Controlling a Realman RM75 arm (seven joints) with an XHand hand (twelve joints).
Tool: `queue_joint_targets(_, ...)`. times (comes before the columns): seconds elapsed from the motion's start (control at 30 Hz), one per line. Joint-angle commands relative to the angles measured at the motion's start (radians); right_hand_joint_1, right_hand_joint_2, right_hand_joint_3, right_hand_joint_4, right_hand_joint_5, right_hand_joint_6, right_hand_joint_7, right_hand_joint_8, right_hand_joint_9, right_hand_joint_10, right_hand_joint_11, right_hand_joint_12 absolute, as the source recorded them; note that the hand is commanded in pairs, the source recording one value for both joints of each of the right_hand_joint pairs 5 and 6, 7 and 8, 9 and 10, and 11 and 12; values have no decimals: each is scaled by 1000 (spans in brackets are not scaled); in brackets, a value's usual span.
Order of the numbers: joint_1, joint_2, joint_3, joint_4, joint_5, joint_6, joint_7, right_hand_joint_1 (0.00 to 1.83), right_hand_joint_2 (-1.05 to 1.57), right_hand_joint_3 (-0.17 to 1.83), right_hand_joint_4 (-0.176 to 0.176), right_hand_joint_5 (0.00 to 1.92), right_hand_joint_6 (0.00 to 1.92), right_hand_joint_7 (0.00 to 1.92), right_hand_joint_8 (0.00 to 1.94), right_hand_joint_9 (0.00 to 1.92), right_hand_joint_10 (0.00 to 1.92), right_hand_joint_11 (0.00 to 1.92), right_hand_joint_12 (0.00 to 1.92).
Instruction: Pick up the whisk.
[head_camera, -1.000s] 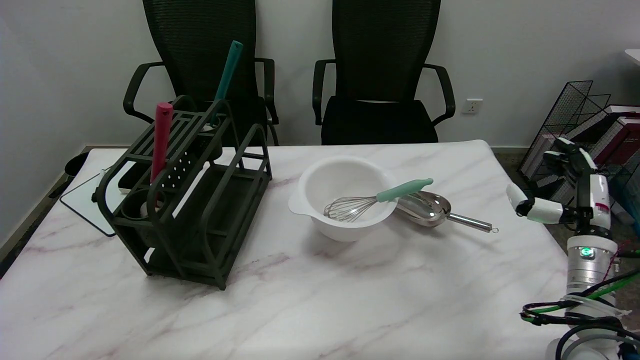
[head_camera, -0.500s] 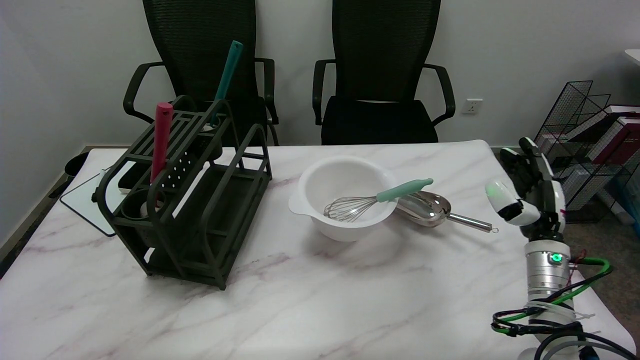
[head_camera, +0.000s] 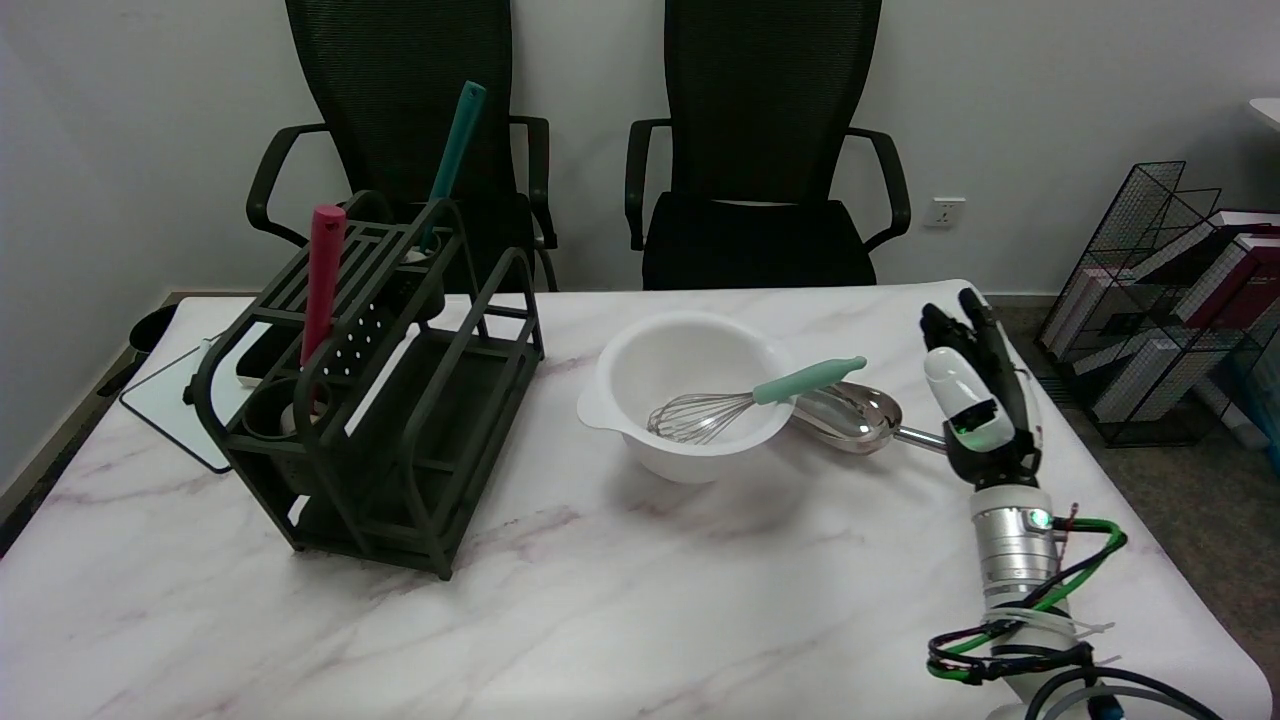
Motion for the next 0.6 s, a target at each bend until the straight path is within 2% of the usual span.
queue_joint_targets(0.03,102,-128,-73,77,-4,-99,63,857,-78,972,0,112,112,394,394,318,318,159,159)
queue_joint_targets(0.37,195,-133,-123,161,-7,-105,86,845,-104,953,0,108,108,370,370,322,322,221,221)
queue_joint_targets(0.6,307,-186,-195,293,-7,-102,166,832,-77,892,0,111,111,364,364,320,320,351,351)
